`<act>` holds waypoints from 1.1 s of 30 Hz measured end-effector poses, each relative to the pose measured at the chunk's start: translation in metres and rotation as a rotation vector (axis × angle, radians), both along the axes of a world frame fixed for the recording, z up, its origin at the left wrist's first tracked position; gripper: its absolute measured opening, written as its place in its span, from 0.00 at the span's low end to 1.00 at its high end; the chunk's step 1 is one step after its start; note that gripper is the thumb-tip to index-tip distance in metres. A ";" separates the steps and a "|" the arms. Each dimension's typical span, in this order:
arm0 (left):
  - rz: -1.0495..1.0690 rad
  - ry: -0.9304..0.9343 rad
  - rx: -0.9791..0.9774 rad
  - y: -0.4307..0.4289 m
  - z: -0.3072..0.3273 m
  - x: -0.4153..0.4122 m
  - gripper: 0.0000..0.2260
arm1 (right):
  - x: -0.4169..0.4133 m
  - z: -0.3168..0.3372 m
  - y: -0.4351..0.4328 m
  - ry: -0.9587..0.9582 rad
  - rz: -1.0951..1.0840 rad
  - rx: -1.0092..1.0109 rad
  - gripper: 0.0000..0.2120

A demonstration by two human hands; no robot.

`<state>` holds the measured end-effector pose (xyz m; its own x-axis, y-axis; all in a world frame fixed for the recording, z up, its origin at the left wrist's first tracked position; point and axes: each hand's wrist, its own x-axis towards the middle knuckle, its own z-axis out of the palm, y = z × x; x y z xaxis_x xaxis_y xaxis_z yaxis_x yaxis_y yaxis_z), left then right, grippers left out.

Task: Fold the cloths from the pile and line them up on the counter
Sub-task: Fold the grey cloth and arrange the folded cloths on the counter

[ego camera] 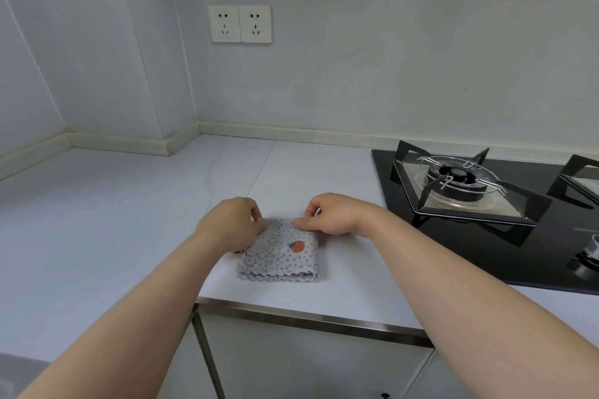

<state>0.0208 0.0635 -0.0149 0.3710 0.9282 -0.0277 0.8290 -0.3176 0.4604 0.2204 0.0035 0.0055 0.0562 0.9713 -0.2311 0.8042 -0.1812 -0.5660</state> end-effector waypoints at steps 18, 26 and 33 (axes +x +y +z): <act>-0.302 -0.910 -0.430 -0.020 0.049 -0.009 0.04 | 0.018 0.065 -0.072 0.092 0.210 0.176 0.11; -0.384 -1.024 -0.407 -0.091 0.075 0.028 0.12 | 0.047 0.126 -0.180 -0.254 0.151 0.320 0.14; -0.337 -1.001 -0.375 -0.170 0.080 0.093 0.05 | 0.072 0.136 -0.262 -0.365 0.030 0.348 0.18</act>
